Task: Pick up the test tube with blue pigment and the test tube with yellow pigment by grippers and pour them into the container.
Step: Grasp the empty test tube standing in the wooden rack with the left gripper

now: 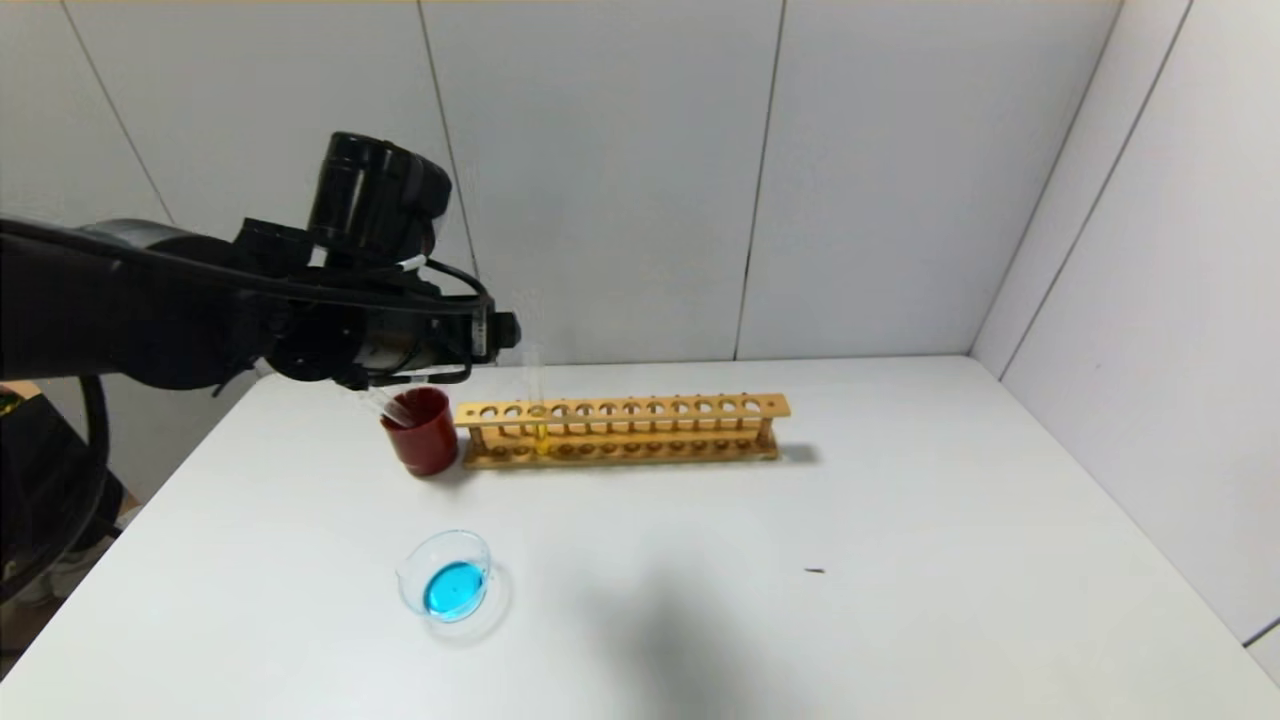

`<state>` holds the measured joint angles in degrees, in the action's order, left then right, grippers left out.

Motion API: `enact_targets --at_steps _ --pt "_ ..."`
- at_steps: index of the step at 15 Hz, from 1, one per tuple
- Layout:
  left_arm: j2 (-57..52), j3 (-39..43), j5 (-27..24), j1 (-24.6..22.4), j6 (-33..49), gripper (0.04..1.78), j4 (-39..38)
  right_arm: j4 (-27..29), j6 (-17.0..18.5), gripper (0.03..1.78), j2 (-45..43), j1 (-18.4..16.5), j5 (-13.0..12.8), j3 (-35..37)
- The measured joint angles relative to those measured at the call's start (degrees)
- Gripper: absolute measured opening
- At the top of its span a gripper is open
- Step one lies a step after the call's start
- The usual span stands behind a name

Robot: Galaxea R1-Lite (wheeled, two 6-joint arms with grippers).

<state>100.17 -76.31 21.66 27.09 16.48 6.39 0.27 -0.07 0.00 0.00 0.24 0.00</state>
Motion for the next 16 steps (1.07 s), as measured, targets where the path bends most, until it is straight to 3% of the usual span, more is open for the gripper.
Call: enact_targets --at_steps 5,16 --pt "8.9 -2.1 -0.5 0.2 -0.4 1.75 -8.7 0.0 0.0 1.75 0.0 0.0 0.0 0.0" --pt "20.2 -7.9 -4.9 -1.2 -0.2 1.75 -11.6 0.0 0.0 1.75 0.0 0.0 0.0 0.0"
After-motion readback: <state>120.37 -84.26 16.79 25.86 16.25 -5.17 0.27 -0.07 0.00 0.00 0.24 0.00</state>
